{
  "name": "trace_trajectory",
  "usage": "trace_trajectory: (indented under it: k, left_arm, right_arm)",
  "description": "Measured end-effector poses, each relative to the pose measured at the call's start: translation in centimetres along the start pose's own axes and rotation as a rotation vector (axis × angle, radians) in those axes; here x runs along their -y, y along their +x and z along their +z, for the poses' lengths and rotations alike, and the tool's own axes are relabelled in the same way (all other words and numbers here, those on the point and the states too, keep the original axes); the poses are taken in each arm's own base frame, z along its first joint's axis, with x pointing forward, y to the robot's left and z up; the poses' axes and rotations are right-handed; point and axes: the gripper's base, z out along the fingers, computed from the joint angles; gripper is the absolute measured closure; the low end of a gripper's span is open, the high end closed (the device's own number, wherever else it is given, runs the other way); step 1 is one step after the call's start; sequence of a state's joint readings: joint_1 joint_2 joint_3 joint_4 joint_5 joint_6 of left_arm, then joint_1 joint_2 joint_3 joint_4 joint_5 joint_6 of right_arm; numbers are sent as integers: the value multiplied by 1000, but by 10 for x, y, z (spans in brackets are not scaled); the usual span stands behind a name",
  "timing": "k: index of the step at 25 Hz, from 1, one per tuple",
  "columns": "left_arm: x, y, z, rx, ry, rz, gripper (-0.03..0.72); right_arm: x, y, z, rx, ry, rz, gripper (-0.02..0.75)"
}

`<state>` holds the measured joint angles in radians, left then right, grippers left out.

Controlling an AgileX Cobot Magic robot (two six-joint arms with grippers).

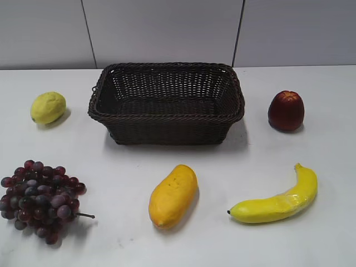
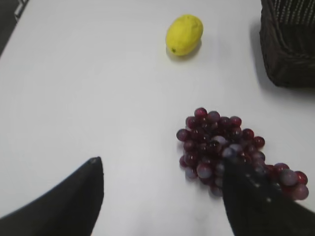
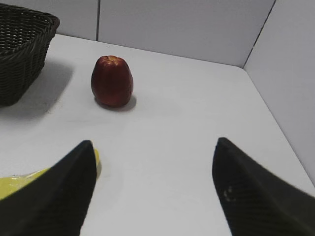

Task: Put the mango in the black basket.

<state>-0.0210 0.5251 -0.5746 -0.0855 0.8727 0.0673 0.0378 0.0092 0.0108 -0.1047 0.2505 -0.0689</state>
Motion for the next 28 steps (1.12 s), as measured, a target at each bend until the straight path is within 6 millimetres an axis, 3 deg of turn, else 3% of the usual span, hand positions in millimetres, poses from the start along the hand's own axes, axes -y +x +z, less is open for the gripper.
trace_trajectory:
  k: [6,10,20,25,28]
  left_arm:
    - [2,-7,45,-242,58,-74,120]
    - [3,-5,61,-347,68,-91,121]
    - [5,-2,62,-419,96,-107,127]
    - [8,-13,61,-391,97,-57,127]
    - [20,-22,66,-412,134,34,127]
  right_arm:
    - [0,0,0,0,0,0,172]
    - [0,0,0,0,0,0,172]
    - [0,0,0,0,0,0,172]
    - [0,0,0,0,0,0,172]
    - [0,0,0,0,0,0,172]
